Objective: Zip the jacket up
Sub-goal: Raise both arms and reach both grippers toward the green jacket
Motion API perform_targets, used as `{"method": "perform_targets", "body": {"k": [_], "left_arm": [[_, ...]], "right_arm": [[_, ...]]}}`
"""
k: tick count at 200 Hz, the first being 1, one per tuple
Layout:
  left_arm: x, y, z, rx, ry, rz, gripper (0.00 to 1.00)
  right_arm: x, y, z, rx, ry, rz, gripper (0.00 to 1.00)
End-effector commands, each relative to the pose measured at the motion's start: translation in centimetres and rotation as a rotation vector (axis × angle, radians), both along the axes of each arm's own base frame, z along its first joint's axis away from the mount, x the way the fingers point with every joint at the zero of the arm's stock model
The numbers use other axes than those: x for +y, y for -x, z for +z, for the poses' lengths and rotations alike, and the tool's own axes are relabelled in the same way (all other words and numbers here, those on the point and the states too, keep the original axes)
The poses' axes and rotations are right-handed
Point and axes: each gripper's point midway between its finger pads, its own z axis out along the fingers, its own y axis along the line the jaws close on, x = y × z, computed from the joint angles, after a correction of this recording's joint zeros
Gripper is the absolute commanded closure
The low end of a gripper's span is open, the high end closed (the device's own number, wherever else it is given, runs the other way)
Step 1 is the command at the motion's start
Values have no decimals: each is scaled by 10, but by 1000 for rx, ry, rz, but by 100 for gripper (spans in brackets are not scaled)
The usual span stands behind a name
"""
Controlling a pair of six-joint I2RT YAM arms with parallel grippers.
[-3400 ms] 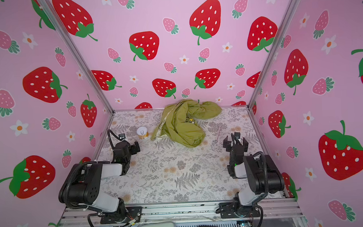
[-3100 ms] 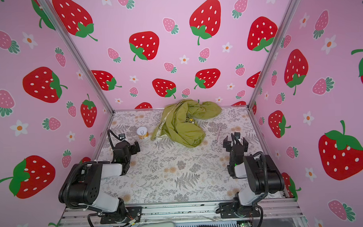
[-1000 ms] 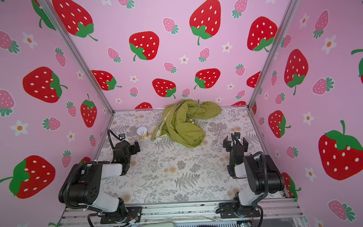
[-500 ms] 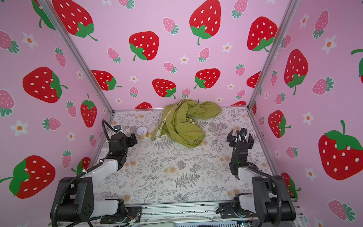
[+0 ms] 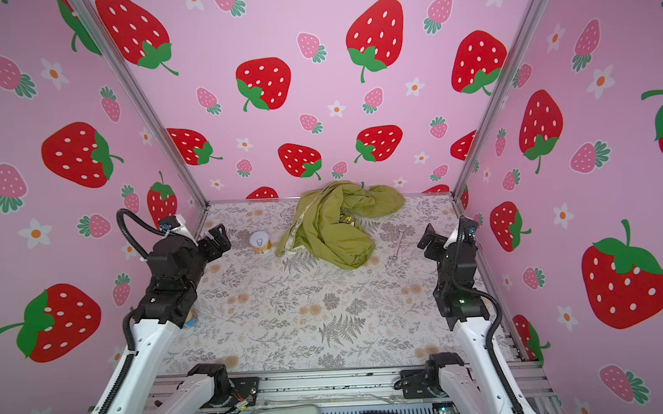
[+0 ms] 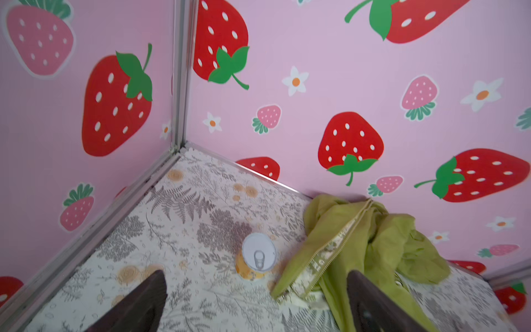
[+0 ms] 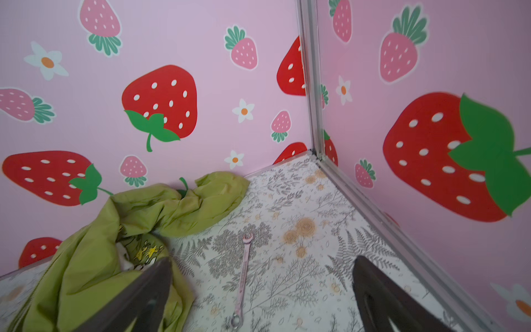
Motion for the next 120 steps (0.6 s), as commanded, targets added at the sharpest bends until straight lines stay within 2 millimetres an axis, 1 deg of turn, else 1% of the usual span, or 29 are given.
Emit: {"method": "perform_targets", "body": {"k": [1,13,16,23,39,53,65,75,79,83,87,94,105,117,120], "left_arm": [[-24,21,-31,252,109,-116,1],[-33,24,-34,308,128,-167,1],[-35,25,-35,318,133,-175,1],[-38,26,-35,330,149,-188,1],[-37,28,-33,348,179,-169,1],[-36,30,-30,346,180,-156,1],[-40,32,-29,326,174,-186,1],[-41,33,-28,308,172,-199,1],[-41,33,-28,301,172,-199,1],[-47,33,-28,297,185,-229,1],[-48,33,-28,295,190,-235,1],[-49,33,-29,297,199,-238,1],[-50,32,-32,305,212,-239,1],[-53,30,-36,328,233,-249,1],[-54,29,-37,336,242,-251,1]], "right_arm": [[15,15,-40,207,-139,48,1],[0,21,-47,267,-214,-80,1],[-4,24,-51,295,-225,-107,1],[-6,27,-49,316,-231,-130,1],[7,25,-44,352,-174,-29,1],[5,27,-41,363,-126,-25,1],[12,26,-35,331,-96,38,1],[15,28,-28,279,-109,58,1],[18,28,-25,255,-119,80,1],[24,29,-22,232,-127,113,1],[29,30,-23,230,-136,146,1],[35,28,-16,192,-157,176,1],[40,25,-14,187,-172,203,1],[50,21,-16,230,-181,252,0],[54,19,-17,246,-180,271,2]]}}
